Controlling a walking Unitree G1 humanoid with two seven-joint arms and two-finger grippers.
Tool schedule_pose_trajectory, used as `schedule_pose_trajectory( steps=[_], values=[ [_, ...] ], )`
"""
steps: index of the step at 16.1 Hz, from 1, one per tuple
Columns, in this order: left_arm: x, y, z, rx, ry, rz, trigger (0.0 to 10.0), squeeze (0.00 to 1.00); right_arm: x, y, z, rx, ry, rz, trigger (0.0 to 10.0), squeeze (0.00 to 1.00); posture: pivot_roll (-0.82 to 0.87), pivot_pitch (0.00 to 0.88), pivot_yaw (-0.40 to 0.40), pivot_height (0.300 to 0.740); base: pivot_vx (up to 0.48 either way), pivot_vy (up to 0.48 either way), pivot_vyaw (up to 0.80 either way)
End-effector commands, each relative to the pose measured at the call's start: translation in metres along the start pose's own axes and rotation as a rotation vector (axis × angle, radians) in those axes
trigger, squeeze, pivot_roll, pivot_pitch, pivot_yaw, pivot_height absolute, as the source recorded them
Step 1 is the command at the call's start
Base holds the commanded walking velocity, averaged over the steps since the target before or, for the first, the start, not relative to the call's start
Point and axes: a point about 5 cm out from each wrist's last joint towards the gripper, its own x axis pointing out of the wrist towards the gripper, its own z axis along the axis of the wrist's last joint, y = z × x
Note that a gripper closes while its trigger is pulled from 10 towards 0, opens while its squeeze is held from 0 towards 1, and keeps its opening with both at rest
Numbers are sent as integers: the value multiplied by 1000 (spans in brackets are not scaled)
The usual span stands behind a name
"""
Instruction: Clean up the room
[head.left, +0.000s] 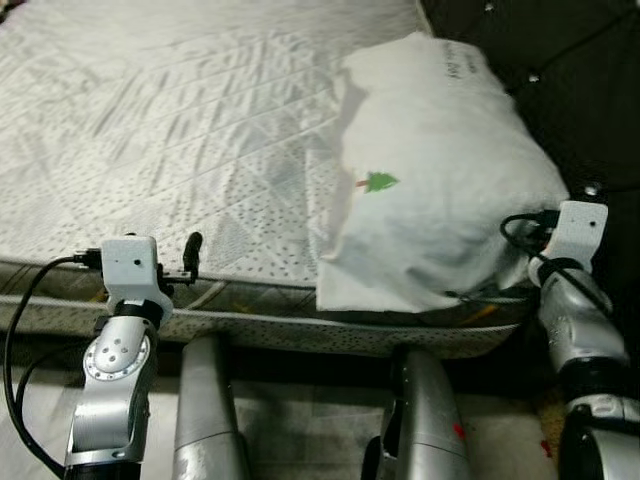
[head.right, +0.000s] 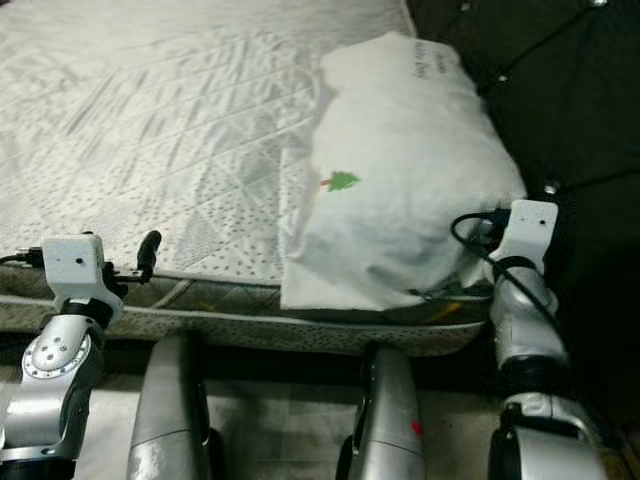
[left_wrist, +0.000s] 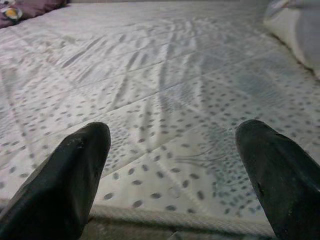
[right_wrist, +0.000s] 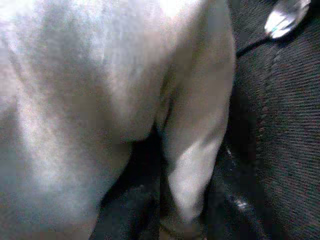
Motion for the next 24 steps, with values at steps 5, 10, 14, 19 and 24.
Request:
schedule_pose_trajectory(
  steps=[5,10,14,19,24],
  values=[
    [12,-6,3,0,-27,-2,10000,0,-3,12,26,-90,-180,-3,10000,1000,82,0,-92,487,0,0,0],
    [12,-4,1,-4,-38,16,10000,0,-5,3,8,-111,-96,-123,10000,1000,79,0,-106,487,0,0,0],
    [15,-12,7,-19,-59,-3,10000,0,-28,4,-29,-100,48,-172,10000,1000,61,0,-113,487,0,0,0],
    [11,-13,-4,-6,-28,-27,10000,0,-41,0,-30,-74,29,-234,10000,1000,47,0,-98,487,0,0,0],
    [13,-15,-3,-24,-30,-13,10000,0,-43,-9,-1,-167,-107,-319,10000,1000,34,0,-78,487,0,0,0]
  ],
)
